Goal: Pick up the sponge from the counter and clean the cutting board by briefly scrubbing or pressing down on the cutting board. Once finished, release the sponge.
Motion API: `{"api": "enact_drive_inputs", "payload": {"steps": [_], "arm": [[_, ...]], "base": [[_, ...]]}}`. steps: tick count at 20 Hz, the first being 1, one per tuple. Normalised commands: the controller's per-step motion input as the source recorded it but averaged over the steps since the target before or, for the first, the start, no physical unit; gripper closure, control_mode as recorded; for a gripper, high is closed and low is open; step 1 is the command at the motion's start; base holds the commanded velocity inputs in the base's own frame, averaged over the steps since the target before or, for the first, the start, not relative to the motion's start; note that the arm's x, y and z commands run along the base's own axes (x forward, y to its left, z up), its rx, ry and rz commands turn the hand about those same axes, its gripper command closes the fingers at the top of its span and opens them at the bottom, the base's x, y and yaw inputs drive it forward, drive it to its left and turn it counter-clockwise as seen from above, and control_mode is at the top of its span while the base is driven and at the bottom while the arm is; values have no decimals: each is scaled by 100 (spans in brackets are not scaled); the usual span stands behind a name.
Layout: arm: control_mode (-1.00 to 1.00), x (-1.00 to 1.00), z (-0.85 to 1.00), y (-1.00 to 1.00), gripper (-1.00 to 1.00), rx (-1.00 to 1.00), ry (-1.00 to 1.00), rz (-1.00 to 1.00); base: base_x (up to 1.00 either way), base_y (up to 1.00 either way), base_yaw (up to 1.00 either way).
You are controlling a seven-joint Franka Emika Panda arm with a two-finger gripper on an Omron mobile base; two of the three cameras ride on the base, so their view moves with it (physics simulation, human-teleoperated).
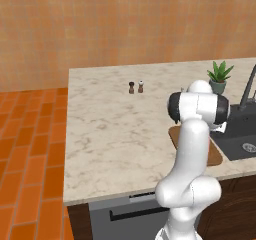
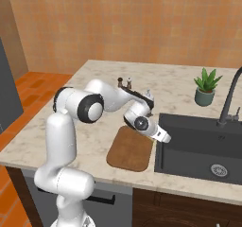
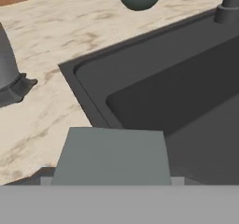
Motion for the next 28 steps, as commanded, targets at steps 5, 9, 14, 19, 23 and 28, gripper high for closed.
{"api": "enact_drive_inputs", "payload": {"steps": [5,9,14,19,23,28], "arm": [[-100,0,100,5,100,0,12,0],[-100,-1,100,0,100,5,14,0],[-100,0,100,-4,100,14,11,0],[-100,-3,100,-23,100,15,-1,0],[-100,0,100,-20,100,21,-3,0],[-100,-11,100,-11,100,14,8,0]], "base": [[0,0,0],[0,0,0],[0,0,0],[0,0,0],[0,0,0],[0,0,0]]}}
